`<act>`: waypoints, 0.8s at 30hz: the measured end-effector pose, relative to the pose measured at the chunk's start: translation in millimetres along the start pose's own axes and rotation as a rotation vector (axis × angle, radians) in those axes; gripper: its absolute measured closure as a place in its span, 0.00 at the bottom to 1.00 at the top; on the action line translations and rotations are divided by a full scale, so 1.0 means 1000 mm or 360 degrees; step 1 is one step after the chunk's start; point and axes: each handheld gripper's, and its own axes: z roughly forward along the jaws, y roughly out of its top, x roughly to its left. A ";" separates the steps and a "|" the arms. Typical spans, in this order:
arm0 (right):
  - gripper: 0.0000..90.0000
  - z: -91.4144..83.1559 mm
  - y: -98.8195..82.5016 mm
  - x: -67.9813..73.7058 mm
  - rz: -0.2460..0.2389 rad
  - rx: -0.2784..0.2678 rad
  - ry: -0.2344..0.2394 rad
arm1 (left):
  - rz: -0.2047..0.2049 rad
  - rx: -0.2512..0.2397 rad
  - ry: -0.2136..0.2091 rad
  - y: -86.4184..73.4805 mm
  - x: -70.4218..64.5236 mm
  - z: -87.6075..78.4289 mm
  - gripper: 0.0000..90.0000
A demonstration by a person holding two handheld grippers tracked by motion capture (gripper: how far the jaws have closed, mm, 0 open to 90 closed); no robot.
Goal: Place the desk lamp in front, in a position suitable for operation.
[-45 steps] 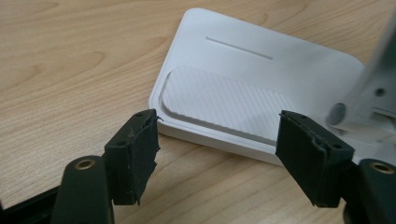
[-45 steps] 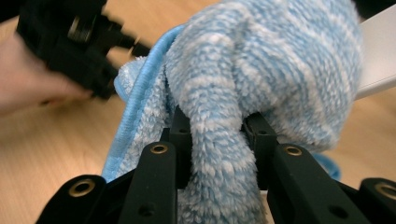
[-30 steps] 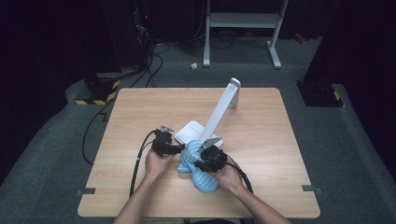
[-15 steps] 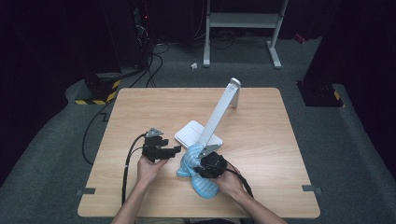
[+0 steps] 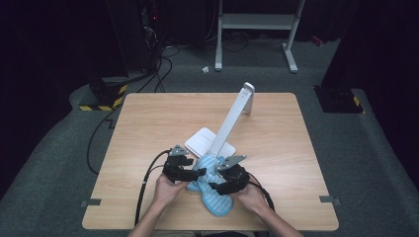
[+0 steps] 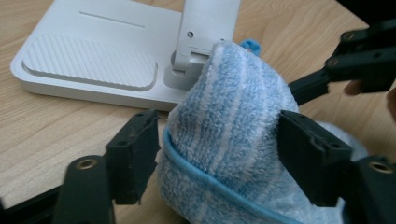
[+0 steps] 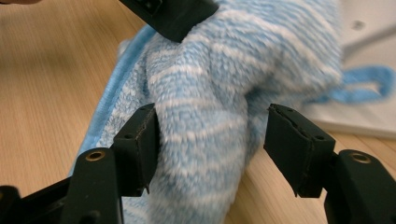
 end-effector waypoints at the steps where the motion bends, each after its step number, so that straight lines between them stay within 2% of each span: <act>1: 0.39 -0.004 -0.003 -0.002 0.0015 -0.0011 0.0006 | 0.0012 0.0021 0.0003 0.000 0.000 0.002 0.42; 4: 0.39 -0.014 -0.010 -0.008 0.0033 -0.0046 0.0005 | 0.0046 0.0071 0.0017 -0.003 -0.001 0.008 0.57; 9: 0.39 -0.022 -0.017 -0.018 0.0081 -0.0097 0.0018 | 0.0087 0.0085 0.0030 -0.003 -0.001 0.006 0.76; 14: 0.39 -0.028 -0.018 -0.023 0.0091 -0.0135 0.0012 | 0.0092 0.0087 0.0071 -0.005 0.006 -0.004 0.84; 16: 0.39 -0.030 -0.020 -0.024 0.0088 -0.0144 0.0001 | 0.0096 0.0081 0.0131 -0.008 0.011 -0.012 0.85; 21: 0.39 -0.036 -0.028 -0.033 0.0136 -0.0149 -0.0044 | -0.0033 0.0019 0.0241 -0.020 0.038 -0.039 0.86; 24: 0.41 -0.034 -0.029 -0.037 0.0166 -0.0137 -0.0101 | -0.0091 -0.0012 0.0352 -0.024 0.054 -0.052 0.86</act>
